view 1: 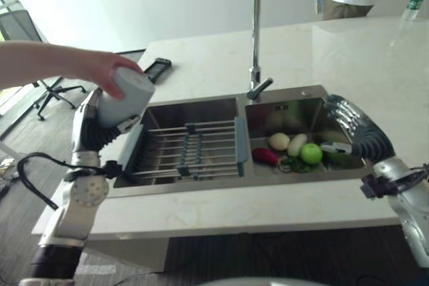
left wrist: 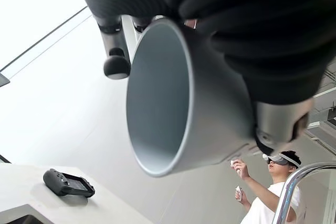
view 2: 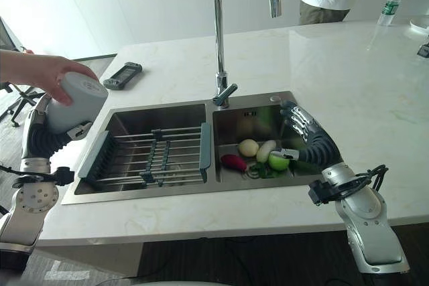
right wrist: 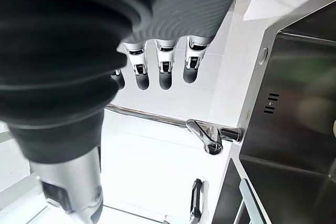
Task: Place the dishes in the dishwasher.
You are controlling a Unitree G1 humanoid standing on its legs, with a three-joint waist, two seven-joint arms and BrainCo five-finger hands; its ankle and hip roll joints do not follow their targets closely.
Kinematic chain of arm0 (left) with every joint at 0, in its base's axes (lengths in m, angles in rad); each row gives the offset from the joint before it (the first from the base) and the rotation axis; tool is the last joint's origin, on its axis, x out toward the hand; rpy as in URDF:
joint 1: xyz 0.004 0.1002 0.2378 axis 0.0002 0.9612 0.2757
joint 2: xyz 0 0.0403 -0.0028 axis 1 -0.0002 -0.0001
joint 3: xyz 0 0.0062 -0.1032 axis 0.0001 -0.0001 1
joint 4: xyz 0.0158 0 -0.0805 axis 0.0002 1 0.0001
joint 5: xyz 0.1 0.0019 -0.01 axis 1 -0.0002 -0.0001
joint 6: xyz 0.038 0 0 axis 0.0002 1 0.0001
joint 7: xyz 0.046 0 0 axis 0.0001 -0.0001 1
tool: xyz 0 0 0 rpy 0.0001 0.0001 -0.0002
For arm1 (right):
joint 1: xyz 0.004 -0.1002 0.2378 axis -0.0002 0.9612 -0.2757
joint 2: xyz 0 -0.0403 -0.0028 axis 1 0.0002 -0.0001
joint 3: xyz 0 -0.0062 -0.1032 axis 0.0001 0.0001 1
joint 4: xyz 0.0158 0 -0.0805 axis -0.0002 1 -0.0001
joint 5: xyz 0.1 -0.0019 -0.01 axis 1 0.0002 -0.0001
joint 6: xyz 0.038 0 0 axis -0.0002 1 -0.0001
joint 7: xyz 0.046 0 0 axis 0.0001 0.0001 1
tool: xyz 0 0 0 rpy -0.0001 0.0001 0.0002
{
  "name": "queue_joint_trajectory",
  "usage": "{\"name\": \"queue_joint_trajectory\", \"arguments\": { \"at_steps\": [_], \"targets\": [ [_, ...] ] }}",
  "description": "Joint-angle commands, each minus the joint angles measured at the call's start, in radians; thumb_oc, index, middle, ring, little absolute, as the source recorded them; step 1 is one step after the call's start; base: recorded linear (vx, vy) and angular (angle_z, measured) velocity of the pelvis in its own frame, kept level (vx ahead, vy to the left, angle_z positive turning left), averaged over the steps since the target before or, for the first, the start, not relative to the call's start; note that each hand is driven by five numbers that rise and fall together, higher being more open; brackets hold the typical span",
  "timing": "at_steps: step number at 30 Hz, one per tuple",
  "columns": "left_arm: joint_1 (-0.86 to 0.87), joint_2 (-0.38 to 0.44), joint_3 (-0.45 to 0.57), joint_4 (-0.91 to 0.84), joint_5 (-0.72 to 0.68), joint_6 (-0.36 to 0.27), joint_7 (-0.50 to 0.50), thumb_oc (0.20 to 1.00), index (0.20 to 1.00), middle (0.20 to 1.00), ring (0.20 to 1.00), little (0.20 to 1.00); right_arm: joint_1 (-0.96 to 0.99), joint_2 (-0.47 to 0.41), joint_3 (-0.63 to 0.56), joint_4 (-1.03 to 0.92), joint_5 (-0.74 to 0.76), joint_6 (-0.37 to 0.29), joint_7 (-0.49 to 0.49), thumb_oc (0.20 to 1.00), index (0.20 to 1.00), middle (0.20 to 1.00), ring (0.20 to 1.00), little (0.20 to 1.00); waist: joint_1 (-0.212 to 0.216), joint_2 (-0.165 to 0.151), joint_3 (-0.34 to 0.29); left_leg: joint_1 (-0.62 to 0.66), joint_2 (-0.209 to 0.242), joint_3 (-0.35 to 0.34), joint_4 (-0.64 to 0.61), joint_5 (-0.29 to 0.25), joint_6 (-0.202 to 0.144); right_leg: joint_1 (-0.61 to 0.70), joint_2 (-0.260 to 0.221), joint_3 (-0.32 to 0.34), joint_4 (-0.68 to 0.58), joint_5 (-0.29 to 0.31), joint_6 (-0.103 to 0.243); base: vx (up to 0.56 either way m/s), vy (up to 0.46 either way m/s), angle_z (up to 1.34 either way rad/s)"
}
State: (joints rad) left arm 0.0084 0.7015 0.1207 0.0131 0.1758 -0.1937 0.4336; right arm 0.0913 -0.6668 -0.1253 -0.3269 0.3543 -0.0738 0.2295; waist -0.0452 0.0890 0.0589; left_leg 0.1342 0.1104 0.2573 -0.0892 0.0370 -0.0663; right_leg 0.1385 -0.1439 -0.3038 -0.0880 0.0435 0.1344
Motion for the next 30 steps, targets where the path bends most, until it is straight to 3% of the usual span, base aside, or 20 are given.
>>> {"name": "queue_joint_trajectory", "arguments": {
  "at_steps": [1,6,7,8,30],
  "targets": [
    [-0.031,0.086,0.117,-0.014,-0.058,-0.042,0.038,0.2,0.2,0.2,0.2,0.2,-0.079,0.026,-0.006,-0.035,0.004,-0.054,-0.016,1.0,1.0,1.0,1.0,1.0,0.016,-0.07,-0.001,-0.028,0.0,-0.111,0.002,-0.007,-0.035,0.024,0.017,0.007,0.001,-0.036,-0.004,0.0,-0.001,0.13],
    [-0.023,0.079,0.122,-0.017,-0.109,-0.03,0.012,0.2,0.2,0.2,0.2,0.2,-0.077,0.027,-0.012,-0.034,0.009,-0.051,-0.014,1.0,1.0,1.0,1.0,1.0,0.012,-0.068,-0.001,-0.027,-0.001,-0.11,0.002,-0.006,-0.034,0.024,0.018,0.009,0.001,-0.035,-0.004,0.0,-0.003,0.04],
    [-0.026,0.073,0.122,-0.011,-0.145,-0.036,-0.002,0.473,0.473,0.473,0.473,0.473,-0.08,0.03,-0.009,-0.03,0.004,-0.052,-0.015,1.0,1.0,1.0,1.0,1.0,0.012,-0.067,-0.001,-0.027,-0.001,-0.11,0.002,-0.006,-0.034,0.023,0.018,0.009,0.001,-0.035,-0.004,0.0,0.0,0.0],
    [-0.028,0.065,0.122,-0.007,-0.156,-0.04,-0.016,1.0,1.0,1.0,1.0,1.0,-0.079,0.036,-0.007,-0.027,-0.003,-0.054,-0.015,1.0,1.0,1.0,1.0,1.0,0.012,-0.066,-0.001,-0.028,-0.001,-0.11,0.002,-0.006,-0.034,0.023,0.018,0.01,0.001,-0.035,-0.004,0.0,0.0,0.0],
    [-0.027,0.027,0.086,-0.016,-0.145,-0.032,-0.04,1.0,1.0,1.0,1.0,1.0,-0.041,0.036,-0.034,-0.027,-0.019,-0.055,-0.009,1.0,1.0,1.0,1.0,1.0,-0.014,-0.065,0.007,-0.027,0.003,-0.08,0.002,-0.008,-0.034,0.01,0.014,0.022,0.001,-0.03,-0.003,0.0,0.0,0.0]
  ]
}}
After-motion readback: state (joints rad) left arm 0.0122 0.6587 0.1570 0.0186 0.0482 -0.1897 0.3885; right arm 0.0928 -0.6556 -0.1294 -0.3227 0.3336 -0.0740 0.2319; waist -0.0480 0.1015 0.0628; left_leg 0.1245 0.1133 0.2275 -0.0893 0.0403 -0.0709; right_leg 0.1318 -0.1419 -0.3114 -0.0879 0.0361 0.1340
